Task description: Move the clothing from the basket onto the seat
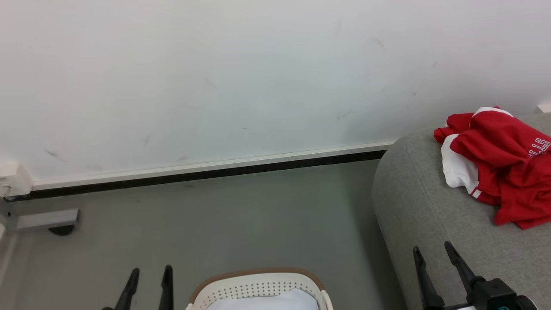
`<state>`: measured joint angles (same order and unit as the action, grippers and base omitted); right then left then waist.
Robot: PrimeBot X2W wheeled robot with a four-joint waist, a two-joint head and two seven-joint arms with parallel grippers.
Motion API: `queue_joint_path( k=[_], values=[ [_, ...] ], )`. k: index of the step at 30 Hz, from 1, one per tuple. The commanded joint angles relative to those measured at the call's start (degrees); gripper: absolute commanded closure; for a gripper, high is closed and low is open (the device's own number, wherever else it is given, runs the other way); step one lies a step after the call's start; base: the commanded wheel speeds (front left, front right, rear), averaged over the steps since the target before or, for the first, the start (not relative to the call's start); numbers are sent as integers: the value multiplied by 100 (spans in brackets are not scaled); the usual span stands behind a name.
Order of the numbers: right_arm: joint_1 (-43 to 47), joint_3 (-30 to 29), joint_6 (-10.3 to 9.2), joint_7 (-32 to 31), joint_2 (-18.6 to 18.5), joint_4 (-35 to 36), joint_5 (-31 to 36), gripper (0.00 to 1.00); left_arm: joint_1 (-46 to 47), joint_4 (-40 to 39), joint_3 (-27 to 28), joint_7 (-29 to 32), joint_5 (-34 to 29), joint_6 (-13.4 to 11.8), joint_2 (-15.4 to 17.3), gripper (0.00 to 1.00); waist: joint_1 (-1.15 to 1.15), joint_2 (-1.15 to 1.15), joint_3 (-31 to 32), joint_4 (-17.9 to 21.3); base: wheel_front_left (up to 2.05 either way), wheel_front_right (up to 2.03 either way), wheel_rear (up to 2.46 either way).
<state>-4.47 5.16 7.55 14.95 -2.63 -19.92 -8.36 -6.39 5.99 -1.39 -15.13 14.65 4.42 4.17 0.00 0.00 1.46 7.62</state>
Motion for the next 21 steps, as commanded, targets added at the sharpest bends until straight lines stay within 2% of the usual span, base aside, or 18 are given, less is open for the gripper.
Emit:
queue_joint_path(
  k=[1, 20, 21],
  values=[
    [62, 9, -13, 13, -26, -13, -32, 0, -65, 21, 29, -2, -74, 29, -28, 0, 0, 0, 0, -12, 0, 0, 0],
    [13, 60, -13, 13, -26, -99, -77, 0, -134, 301, 78, -2, -149, 98, -112, 0, 0, 0, 33, -37, 0, 0, 0],
    [1, 59, 1, -1, 1, -87, -77, 100, -41, 324, 66, 2, -98, 105, -133, 100, 1, 0, 33, -38, 0, 0, 0]
  ],
)
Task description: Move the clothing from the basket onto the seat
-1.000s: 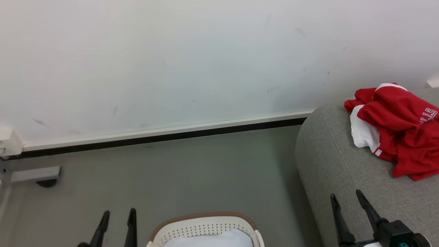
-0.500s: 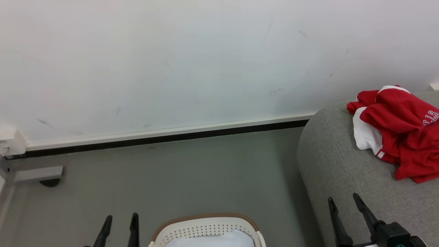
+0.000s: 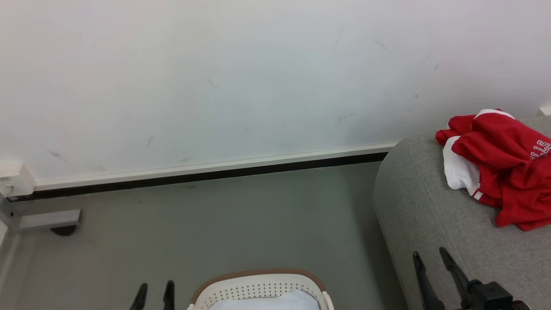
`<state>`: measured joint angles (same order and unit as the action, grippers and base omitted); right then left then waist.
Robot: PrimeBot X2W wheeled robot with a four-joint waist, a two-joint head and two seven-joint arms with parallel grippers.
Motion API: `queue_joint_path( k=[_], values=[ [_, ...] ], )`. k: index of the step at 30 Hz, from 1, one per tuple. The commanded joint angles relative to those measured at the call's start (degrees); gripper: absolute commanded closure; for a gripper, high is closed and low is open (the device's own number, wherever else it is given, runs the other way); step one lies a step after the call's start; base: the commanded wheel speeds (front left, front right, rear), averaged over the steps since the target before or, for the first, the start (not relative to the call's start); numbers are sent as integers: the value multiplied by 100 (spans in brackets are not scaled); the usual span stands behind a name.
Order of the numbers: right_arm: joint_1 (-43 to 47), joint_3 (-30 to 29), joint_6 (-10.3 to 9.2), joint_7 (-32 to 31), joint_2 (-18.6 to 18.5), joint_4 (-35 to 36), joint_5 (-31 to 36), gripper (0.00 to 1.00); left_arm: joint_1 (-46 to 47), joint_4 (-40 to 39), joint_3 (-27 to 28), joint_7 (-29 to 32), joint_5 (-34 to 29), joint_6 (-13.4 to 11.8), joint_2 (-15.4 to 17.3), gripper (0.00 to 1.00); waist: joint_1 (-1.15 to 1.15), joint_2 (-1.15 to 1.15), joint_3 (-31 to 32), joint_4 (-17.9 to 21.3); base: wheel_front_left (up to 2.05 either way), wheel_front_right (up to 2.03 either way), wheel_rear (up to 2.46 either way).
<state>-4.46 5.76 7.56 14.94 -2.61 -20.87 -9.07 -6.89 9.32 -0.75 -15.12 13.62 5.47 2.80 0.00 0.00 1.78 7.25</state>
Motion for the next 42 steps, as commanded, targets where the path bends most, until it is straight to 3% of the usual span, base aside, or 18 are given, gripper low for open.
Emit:
queue_joint_path(
  k=[1, 42],
  values=[
    [12, 1, 0, -4, 5, -29, -11, 100, -18, 43, 3, 5, 12, 0, -8, 100, 0, 0, 1, -1, 0, 0, 0],
    [-148, -561, -4, -976, -21, 228, -3765, 100, 577, 33, 339, 977, 3556, -129, 1, 100, 0, 0, -49, -225, 0, 0, 0]
  ],
)
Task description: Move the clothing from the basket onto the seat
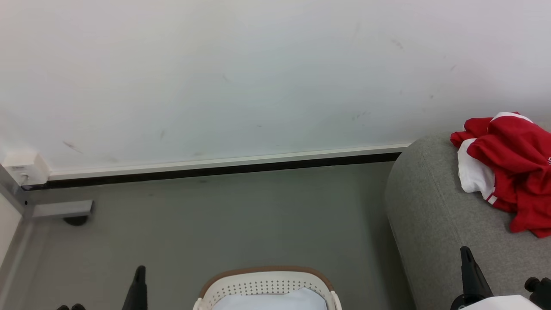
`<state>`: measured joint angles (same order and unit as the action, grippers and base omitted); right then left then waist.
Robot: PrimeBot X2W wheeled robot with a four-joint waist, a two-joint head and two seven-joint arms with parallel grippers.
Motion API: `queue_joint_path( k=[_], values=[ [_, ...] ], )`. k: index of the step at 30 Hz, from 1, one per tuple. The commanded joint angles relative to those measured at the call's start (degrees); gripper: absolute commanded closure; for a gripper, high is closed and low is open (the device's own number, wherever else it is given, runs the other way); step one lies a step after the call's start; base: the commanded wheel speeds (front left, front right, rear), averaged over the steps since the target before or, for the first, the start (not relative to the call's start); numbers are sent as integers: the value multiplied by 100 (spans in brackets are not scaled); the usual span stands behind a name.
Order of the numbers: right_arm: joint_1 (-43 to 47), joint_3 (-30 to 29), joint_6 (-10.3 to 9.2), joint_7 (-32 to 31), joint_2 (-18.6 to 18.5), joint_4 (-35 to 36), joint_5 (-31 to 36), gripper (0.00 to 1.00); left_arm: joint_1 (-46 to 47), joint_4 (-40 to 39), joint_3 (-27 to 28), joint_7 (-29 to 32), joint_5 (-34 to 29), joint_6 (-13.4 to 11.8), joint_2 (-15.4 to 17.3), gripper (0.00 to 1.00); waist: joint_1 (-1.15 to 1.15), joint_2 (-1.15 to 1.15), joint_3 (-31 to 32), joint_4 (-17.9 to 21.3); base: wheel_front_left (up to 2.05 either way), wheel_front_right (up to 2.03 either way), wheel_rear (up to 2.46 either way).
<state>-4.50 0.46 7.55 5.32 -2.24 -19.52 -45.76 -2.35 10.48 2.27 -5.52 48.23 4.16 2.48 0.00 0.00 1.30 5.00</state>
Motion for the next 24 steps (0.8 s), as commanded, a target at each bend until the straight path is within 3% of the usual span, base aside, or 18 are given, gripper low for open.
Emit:
queue_joint_path(
  k=[1, 24],
  values=[
    [-148, -40, -3, -35, -60, 99, -171, 100, 136, -85, 44, 38, 173, -2, 33, 100, 0, 0, -2, -6, 0, 0, 0],
    [-219, -247, -5, -419, -95, 234, -1776, 100, 395, -125, 187, 447, 1668, -59, 43, 100, 0, 0, -32, -139, 0, 0, 0]
  ],
)
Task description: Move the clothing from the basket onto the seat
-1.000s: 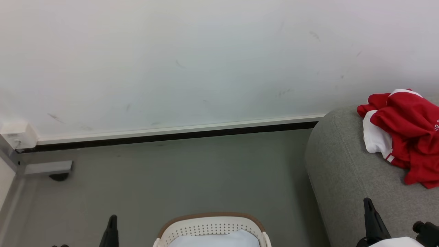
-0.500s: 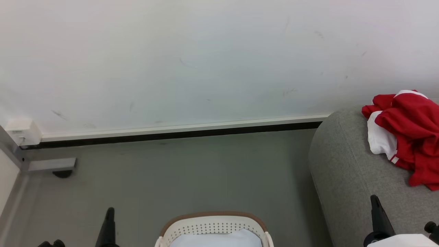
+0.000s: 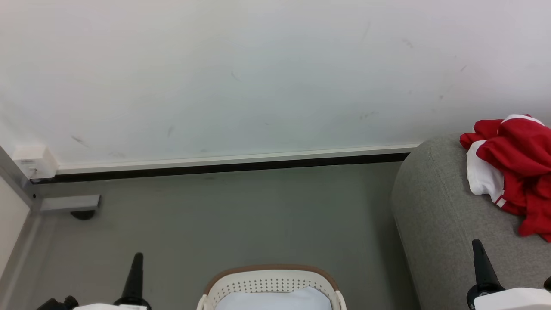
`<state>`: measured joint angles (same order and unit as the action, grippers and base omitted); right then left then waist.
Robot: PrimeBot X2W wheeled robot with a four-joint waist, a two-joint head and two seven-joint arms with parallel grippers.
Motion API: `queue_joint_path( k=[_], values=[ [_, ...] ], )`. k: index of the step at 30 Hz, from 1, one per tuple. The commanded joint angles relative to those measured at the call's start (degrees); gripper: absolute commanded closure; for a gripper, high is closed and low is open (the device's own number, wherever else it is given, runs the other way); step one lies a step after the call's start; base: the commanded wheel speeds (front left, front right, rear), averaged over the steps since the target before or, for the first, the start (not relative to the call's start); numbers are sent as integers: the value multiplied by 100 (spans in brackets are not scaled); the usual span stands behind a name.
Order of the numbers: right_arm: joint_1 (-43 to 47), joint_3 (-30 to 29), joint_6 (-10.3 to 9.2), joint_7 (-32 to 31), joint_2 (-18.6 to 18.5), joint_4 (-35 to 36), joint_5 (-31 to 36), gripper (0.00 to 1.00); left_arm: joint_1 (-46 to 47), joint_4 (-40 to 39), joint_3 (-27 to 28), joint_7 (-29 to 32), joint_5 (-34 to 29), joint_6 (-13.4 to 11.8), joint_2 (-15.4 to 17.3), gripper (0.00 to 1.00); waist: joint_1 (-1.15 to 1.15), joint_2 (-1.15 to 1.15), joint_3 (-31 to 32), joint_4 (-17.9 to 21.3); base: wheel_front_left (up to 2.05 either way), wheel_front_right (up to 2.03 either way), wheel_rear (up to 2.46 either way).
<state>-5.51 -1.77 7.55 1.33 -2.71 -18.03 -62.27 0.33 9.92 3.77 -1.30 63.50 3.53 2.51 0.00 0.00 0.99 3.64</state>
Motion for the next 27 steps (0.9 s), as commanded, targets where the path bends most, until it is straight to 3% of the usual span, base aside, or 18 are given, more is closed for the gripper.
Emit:
queue_joint_path(
  k=[1, 27],
  values=[
    [-121, -32, -5, -35, -48, 90, -179, 100, 137, -70, 42, 38, 191, 2, 40, 100, 0, 0, -2, -8, 0, 0, 0],
    [-185, -184, -8, -352, -105, 206, -1635, 100, 357, -92, 170, 410, 1533, -46, 49, 100, 0, 0, -36, -158, 0, 0, 0]
  ],
)
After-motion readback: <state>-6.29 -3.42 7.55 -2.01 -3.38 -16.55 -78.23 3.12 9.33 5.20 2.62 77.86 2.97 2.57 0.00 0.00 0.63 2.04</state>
